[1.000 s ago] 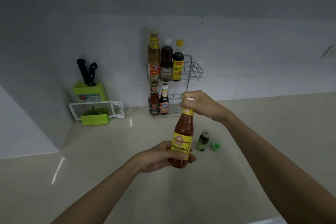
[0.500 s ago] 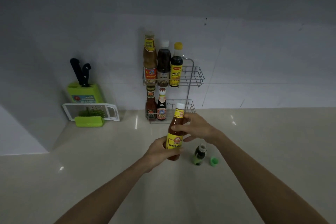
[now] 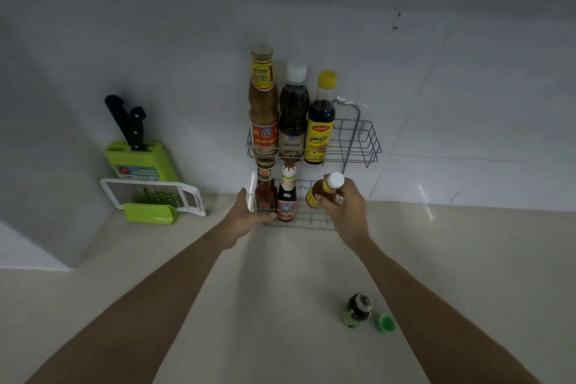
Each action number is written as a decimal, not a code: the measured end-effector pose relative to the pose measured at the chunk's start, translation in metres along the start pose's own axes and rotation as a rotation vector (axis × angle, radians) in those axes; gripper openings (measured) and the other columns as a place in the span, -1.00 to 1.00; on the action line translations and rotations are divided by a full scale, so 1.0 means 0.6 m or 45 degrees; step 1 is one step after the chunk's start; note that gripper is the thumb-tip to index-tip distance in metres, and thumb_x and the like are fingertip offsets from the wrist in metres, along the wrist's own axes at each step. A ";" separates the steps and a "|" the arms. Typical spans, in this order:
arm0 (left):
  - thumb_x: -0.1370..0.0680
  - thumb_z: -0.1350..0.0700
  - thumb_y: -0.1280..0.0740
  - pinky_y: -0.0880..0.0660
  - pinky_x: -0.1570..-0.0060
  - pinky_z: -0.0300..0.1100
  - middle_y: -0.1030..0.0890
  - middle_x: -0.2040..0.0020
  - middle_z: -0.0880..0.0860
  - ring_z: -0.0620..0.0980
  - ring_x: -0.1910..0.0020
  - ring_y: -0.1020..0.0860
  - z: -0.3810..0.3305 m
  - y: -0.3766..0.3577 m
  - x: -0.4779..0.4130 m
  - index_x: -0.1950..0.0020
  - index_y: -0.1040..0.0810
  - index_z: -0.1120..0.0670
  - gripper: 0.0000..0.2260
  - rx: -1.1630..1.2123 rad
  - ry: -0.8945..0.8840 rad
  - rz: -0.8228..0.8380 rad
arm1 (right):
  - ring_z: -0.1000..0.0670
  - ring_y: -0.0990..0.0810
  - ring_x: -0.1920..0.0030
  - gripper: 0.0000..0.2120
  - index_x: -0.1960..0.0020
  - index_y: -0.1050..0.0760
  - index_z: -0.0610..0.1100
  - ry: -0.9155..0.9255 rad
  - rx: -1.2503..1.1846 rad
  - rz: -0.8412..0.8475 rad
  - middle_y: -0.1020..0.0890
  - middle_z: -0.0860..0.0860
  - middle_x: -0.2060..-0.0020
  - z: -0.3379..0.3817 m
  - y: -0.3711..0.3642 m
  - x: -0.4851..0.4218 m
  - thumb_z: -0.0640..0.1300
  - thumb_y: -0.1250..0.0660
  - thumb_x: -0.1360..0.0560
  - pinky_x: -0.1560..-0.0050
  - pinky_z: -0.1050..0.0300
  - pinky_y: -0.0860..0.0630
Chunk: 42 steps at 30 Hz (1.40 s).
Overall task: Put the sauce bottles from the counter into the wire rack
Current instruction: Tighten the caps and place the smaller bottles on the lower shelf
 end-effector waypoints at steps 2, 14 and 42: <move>-0.44 0.19 -0.48 -0.16 -0.40 -0.13 0.00 -0.60 0.07 0.04 -0.55 -0.07 -0.006 0.002 -0.019 -0.57 0.19 0.11 -0.03 0.026 -0.005 0.028 | -0.02 -0.55 0.02 -0.68 -0.11 -0.50 -0.14 0.025 0.087 0.024 -0.57 -0.03 0.03 -0.009 -0.019 -0.015 -0.19 -0.48 -0.39 0.09 0.27 -0.46; -0.34 0.39 -0.48 -0.38 -0.21 -0.14 -0.44 -0.11 -0.19 -0.07 -0.23 -0.40 0.006 -0.012 -0.055 -0.49 -0.16 0.07 -0.18 0.106 -0.129 0.149 | -0.15 -0.60 -0.06 -0.61 -0.12 -0.51 -0.22 -0.151 0.406 0.371 -0.65 -0.17 -0.04 -0.047 -0.080 -0.095 -0.07 -0.49 -0.38 -0.06 -0.06 -0.55; -0.39 0.24 -0.50 -0.31 -0.26 -0.27 -0.33 -0.45 -0.03 -0.01 -0.45 -0.29 0.143 -0.303 0.128 -0.50 -0.21 0.01 -0.24 -0.416 -0.155 0.571 | -0.17 -0.42 -0.28 -0.42 -0.33 -0.46 -0.08 -0.469 0.745 0.570 -0.48 -0.09 -0.27 -0.251 0.164 0.297 -0.07 -0.49 -0.34 -0.28 0.05 -0.37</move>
Point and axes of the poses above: each hand's wrist, its own x-axis away from the middle knuckle, its own y-axis out of the back of the hand, z = x × y, the point moved 2 cm from there along -x, towards the middle knuckle
